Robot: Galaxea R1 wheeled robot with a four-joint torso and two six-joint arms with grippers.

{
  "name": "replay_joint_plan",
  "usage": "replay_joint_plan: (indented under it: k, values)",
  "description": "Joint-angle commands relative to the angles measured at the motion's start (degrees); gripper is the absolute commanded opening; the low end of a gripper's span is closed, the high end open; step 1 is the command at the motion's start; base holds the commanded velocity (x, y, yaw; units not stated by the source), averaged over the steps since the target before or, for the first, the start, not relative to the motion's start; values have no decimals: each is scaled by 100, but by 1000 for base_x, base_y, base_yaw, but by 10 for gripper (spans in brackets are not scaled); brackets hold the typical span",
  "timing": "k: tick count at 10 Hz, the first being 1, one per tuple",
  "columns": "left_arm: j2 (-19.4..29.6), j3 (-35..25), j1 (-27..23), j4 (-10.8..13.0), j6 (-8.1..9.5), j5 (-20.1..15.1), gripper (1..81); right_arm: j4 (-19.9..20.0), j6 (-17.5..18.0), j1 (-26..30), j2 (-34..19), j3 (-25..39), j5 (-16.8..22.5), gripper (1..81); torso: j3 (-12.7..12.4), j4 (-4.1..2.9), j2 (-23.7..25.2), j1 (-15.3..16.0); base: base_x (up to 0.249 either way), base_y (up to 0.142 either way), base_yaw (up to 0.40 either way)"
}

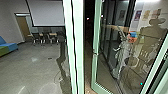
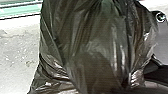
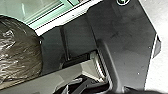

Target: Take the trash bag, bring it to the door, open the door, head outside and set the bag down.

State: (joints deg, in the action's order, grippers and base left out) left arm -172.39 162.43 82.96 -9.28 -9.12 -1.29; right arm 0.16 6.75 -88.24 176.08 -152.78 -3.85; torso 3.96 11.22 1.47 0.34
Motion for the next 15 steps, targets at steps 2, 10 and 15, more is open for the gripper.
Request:
replay_joint_plan:
  k: [2,10,15]
  values:
    - [28,26,-310,22,-20,-319,10,-60,-25,275,79,48,315,811,0,0,0,0,0,0,0]
    - [2,44,-310,40,-20,-310,10,-42,-16,240,79,39,306,811,0,0,0,0,0,0,0]
    - [2,44,-310,40,-20,-310,10,-69,-25,223,96,39,306,811,0,0,0,0,0,-31,0]
